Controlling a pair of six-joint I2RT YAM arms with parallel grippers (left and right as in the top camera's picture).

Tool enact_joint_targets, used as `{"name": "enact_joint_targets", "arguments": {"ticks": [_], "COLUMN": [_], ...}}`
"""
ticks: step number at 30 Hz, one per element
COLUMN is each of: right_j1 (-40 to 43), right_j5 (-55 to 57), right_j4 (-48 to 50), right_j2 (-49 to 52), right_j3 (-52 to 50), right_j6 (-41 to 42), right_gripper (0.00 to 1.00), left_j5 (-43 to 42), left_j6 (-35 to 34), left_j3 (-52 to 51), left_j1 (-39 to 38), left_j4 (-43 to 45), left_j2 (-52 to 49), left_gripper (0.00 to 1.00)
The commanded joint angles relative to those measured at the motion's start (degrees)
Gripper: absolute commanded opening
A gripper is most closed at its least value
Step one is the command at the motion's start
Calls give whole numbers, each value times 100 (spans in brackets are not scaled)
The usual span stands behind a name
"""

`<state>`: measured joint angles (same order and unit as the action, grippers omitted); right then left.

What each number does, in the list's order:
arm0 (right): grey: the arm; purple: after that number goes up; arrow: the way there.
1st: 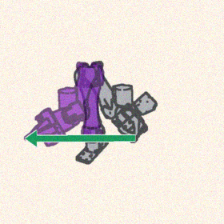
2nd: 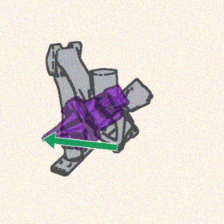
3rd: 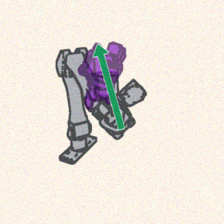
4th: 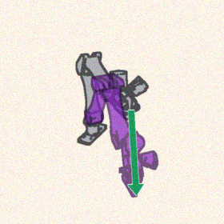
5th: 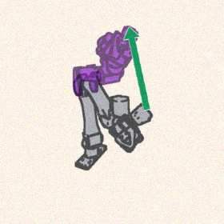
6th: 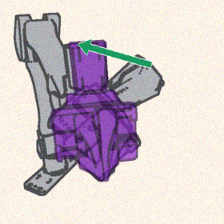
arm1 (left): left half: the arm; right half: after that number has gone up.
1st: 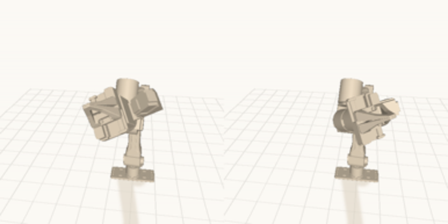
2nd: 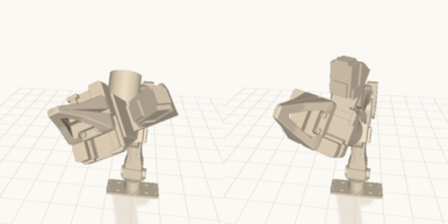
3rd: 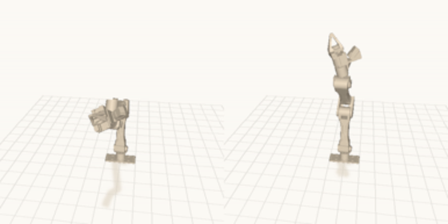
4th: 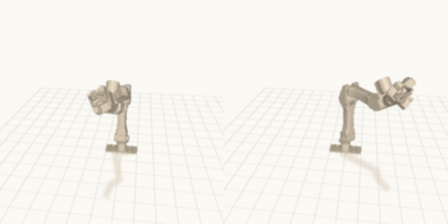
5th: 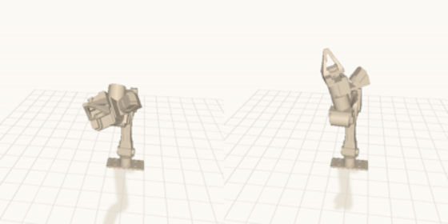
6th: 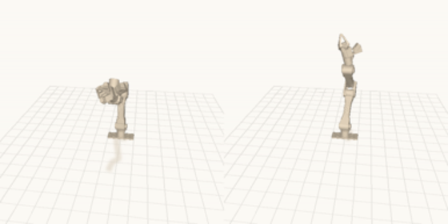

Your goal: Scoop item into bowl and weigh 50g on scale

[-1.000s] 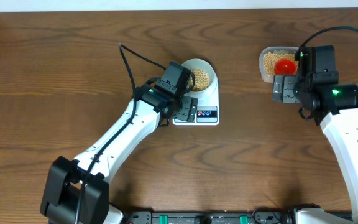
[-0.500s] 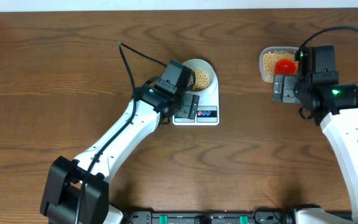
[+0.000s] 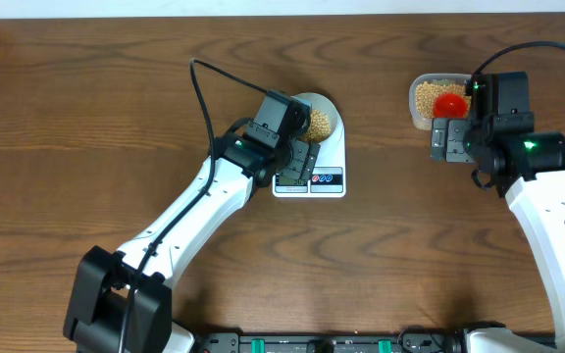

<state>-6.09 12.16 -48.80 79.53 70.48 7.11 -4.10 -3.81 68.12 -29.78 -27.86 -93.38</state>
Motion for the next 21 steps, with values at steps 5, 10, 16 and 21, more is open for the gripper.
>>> {"name": "enact_joint_targets", "arguments": {"ticks": [5, 10, 16, 21], "right_j1": [-24, -24, -24, -24], "right_j5": [-11, -11, -13, -11], "right_j4": [-11, -11, -11, -11], "right_j2": [-50, -50, -50, -50], "right_j3": [109, 109, 109, 109], "right_j6": [-50, -50, -50, -50], "right_gripper": [99, 99, 99, 99], "left_j5": [74, 74, 81, 98], "left_j6": [422, 422, 529, 876], "left_j3": [-31, -31, -52, -599], "left_j1": [7, 7, 9, 59], "left_j4": [15, 55, 63, 623], "left_j2": [-17, 138, 487, 1215], "left_gripper": [85, 84, 85, 84]}}
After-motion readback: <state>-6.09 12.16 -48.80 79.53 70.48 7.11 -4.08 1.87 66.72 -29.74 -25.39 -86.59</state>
